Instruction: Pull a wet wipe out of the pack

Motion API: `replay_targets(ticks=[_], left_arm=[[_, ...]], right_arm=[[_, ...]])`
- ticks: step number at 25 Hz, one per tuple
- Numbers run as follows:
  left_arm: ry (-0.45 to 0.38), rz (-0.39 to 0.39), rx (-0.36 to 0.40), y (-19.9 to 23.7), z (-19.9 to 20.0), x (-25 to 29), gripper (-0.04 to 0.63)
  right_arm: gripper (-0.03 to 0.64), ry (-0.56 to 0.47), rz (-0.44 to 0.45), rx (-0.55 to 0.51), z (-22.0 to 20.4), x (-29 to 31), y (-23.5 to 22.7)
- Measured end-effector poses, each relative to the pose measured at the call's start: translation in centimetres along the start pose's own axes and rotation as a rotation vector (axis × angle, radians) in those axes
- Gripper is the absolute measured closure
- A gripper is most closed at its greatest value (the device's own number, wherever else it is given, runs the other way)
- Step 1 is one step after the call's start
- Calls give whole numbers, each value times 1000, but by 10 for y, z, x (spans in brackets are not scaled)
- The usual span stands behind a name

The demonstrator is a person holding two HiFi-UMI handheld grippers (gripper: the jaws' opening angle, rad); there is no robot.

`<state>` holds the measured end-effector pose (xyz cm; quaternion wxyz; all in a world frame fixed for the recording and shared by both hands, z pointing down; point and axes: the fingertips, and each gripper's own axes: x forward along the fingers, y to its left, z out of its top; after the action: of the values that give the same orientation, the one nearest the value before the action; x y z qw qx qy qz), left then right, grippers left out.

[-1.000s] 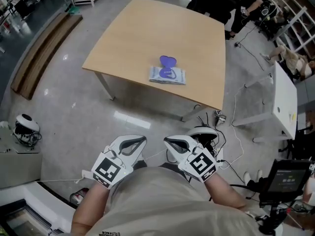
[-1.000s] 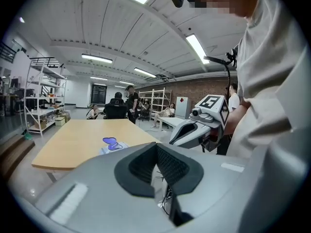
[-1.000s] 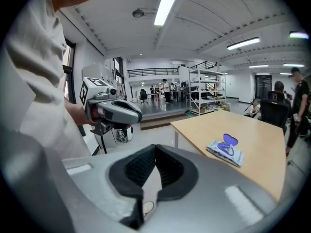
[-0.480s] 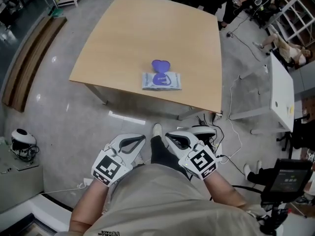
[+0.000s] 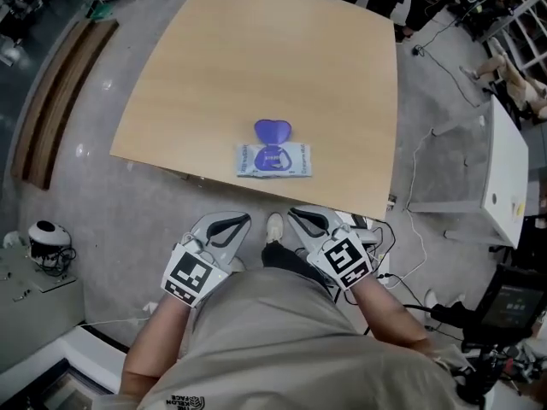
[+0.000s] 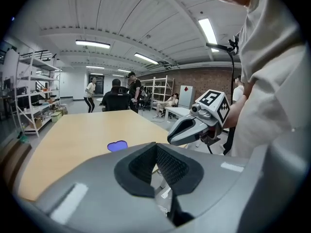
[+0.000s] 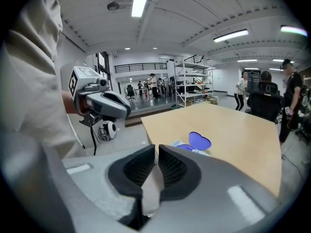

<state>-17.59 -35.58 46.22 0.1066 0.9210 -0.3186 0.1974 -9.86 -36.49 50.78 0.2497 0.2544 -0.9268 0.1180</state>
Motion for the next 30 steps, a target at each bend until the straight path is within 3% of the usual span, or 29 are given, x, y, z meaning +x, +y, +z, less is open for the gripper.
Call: replay_targets(ticks=[5, 8, 16, 24, 30], left_arm=[[30, 23, -20, 25, -2, 44, 589], [70, 39, -39, 38, -13, 65, 589], [162, 41, -69, 74, -39, 95, 589], [262, -22, -41, 99, -66, 112, 549], [377, -70, -99, 125, -122, 141, 540]], right_arm=[[600, 43, 26, -22, -18, 27, -46], [561, 84, 26, -28, -35, 49, -70], [540, 157, -13, 51, -58, 103, -114], [540, 216, -66, 117, -78, 144, -139], [540, 242, -54, 128, -83, 168, -145]])
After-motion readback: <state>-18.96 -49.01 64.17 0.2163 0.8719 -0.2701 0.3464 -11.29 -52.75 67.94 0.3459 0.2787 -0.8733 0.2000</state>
